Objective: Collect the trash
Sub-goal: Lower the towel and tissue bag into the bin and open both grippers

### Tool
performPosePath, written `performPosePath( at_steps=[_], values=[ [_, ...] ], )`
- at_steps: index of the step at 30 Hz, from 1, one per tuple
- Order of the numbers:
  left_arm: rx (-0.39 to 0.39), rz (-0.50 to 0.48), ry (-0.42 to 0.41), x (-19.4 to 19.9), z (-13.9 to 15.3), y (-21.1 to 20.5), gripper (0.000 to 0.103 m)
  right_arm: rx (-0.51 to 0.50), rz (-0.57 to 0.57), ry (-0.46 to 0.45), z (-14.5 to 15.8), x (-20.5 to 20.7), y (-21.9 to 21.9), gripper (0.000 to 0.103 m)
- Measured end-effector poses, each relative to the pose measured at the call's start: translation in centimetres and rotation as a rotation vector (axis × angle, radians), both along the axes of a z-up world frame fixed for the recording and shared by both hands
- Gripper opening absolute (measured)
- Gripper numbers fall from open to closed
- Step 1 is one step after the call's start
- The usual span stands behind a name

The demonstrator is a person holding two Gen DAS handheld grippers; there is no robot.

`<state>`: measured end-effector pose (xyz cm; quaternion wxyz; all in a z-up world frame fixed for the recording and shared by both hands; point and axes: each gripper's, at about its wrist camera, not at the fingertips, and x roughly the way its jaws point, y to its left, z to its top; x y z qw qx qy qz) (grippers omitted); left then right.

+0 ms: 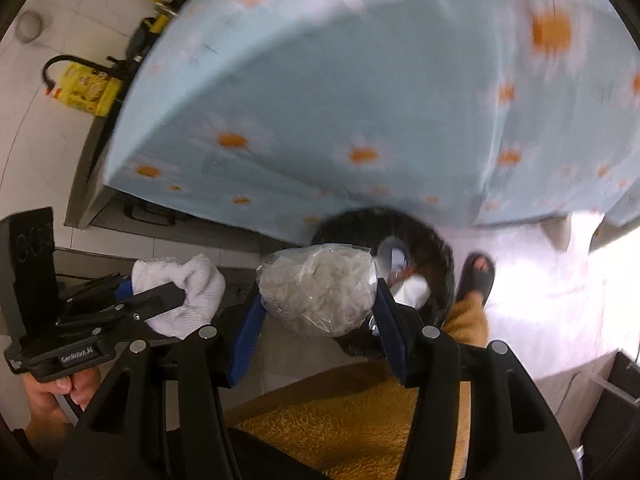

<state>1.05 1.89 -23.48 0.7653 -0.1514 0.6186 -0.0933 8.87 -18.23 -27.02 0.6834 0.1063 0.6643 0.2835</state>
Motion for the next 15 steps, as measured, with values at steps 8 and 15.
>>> performPosePath(
  at_steps=[8, 15],
  values=[
    [0.008, -0.022, 0.116, 0.2, -4.9, -1.2, 0.031, -0.022, -0.037, 0.122, -5.2, 0.2, -0.6, 0.054],
    [0.013, -0.022, 0.174, 0.5, -7.2, -1.6, 0.032, -0.034, -0.039, 0.165, -7.1, 0.3, -0.6, 0.054]
  ],
)
